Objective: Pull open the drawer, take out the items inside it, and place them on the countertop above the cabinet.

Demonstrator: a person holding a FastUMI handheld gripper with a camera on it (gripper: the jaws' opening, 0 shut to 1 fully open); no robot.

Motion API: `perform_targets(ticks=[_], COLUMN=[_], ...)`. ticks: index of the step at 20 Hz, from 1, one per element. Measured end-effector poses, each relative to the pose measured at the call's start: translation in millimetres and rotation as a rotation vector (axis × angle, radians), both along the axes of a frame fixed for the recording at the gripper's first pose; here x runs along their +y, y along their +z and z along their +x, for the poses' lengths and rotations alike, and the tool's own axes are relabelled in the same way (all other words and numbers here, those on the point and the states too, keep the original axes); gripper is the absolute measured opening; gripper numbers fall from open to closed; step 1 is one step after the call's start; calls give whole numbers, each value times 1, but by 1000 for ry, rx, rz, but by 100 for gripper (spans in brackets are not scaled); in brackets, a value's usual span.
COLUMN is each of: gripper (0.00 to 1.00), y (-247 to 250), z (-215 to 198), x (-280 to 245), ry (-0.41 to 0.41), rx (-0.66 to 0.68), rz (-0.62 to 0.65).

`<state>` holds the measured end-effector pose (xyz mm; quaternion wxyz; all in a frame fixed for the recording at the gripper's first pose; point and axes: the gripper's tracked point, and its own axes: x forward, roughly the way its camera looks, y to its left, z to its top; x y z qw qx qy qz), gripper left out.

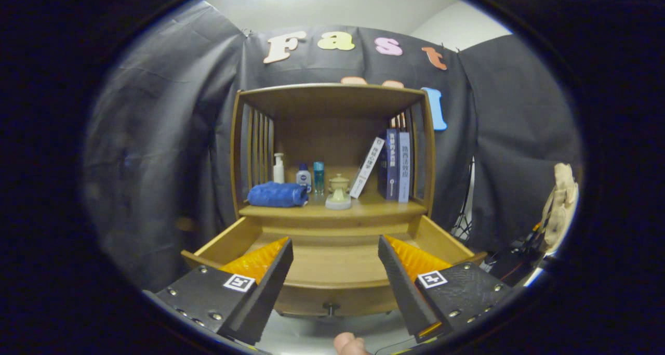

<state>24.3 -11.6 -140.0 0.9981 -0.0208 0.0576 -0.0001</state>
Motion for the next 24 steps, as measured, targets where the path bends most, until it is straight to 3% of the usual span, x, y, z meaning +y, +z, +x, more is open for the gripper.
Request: perform_targets(ticks=[8,12,15,24], gripper=[98,98,97,98], y=[-71,-75,-77,-76], z=[6,14,13,18], x=[7,3,4,2], ry=[5,-25,-37,-29], rx=[106,83,59,42], rz=[46,52,-25,-8])
